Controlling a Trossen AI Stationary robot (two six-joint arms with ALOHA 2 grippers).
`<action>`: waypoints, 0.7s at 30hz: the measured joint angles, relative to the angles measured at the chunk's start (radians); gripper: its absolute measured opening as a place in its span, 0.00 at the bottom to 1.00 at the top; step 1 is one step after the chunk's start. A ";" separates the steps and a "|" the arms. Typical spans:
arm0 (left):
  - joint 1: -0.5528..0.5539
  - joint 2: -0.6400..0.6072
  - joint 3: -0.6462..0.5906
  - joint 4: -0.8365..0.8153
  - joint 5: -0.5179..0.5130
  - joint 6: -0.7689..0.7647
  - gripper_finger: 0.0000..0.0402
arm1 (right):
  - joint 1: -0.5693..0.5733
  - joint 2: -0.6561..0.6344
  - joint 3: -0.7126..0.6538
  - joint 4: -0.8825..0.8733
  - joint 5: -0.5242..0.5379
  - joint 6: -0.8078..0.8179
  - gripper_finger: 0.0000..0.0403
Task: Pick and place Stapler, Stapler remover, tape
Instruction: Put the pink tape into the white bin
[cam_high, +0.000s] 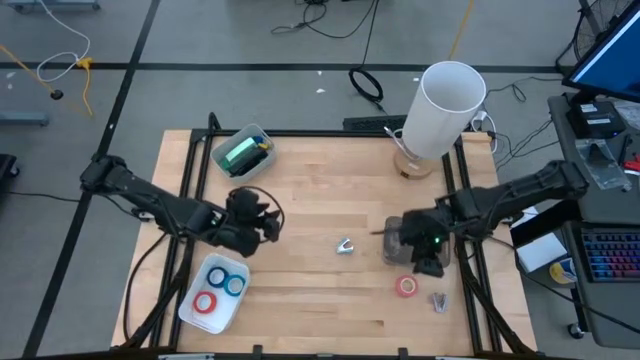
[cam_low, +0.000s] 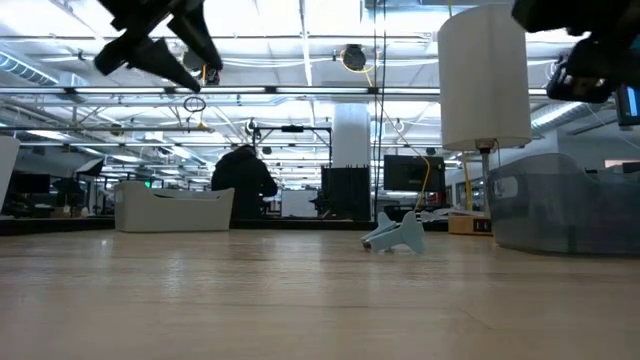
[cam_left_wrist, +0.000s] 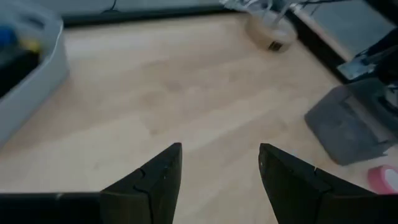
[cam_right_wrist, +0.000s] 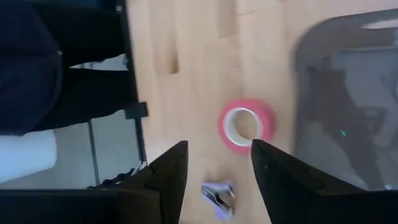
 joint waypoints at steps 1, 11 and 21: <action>0.010 -0.011 0.000 0.018 -0.003 0.044 0.53 | 0.022 -0.004 -0.020 0.041 0.000 0.012 0.42; 0.109 -0.115 0.000 0.087 0.004 0.416 0.53 | 0.219 0.058 -0.103 0.263 0.060 0.119 0.42; 0.121 -0.172 0.000 0.092 0.103 0.566 0.53 | 0.327 0.318 -0.103 0.356 0.078 0.167 0.42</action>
